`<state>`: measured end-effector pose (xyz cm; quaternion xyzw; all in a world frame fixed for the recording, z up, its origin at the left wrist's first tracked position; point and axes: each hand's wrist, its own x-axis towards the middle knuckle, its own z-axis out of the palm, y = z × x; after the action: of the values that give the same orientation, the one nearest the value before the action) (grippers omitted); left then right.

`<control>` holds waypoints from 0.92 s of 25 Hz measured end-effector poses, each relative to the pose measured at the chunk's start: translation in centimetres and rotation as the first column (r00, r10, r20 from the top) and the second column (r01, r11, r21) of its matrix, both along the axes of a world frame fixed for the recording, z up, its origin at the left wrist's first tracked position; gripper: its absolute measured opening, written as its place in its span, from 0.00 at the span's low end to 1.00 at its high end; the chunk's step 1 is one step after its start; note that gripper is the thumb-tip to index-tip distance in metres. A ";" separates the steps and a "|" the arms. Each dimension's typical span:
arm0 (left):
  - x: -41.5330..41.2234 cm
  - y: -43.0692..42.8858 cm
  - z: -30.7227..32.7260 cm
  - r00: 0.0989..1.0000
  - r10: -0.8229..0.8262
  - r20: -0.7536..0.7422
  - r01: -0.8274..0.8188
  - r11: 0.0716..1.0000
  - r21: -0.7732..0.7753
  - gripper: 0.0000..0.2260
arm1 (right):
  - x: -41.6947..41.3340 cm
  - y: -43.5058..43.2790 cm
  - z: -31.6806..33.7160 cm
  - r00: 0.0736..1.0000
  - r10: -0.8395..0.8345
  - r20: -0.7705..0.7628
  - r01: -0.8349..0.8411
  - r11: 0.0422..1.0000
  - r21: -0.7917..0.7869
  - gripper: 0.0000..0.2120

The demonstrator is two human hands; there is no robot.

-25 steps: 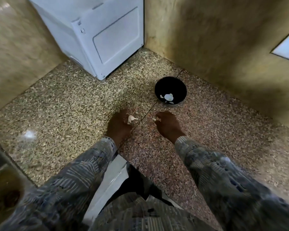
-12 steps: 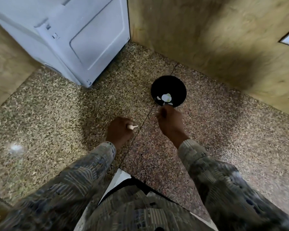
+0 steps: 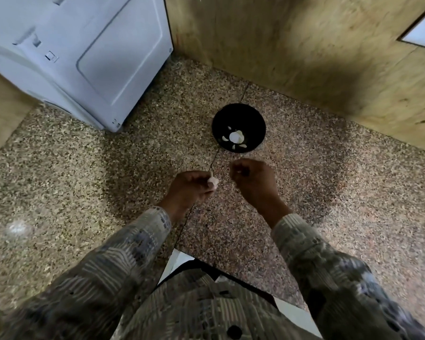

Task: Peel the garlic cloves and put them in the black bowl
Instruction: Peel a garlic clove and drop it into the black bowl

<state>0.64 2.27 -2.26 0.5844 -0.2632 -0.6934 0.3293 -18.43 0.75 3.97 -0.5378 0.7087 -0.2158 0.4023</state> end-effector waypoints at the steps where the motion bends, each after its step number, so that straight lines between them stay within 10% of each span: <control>1: -0.3 0.2 0.2 0.998 0.010 -0.067 -0.010 1.000 0.010 0.12 | 0.2 1.2 -0.6 0.998 0.024 0.049 -0.027 0.997 0.075 0.09; 18: -1.9 1.9 2.0 0.985 0.036 -0.170 -0.040 0.999 -0.023 0.09 | 1.1 5.3 -2.4 0.952 -0.167 0.255 0.181 0.983 -0.033 0.07; 23: -1.7 2.3 1.5 0.994 0.029 -0.107 -0.028 1.000 0.008 0.08 | 0.9 5.4 -2.6 0.779 -0.382 0.497 0.334 0.924 0.186 0.06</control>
<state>-1.04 4.60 -0.78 0.5511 -0.2345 -0.7199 0.3507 -17.55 6.12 1.36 -0.2956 0.6696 -0.3955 0.5549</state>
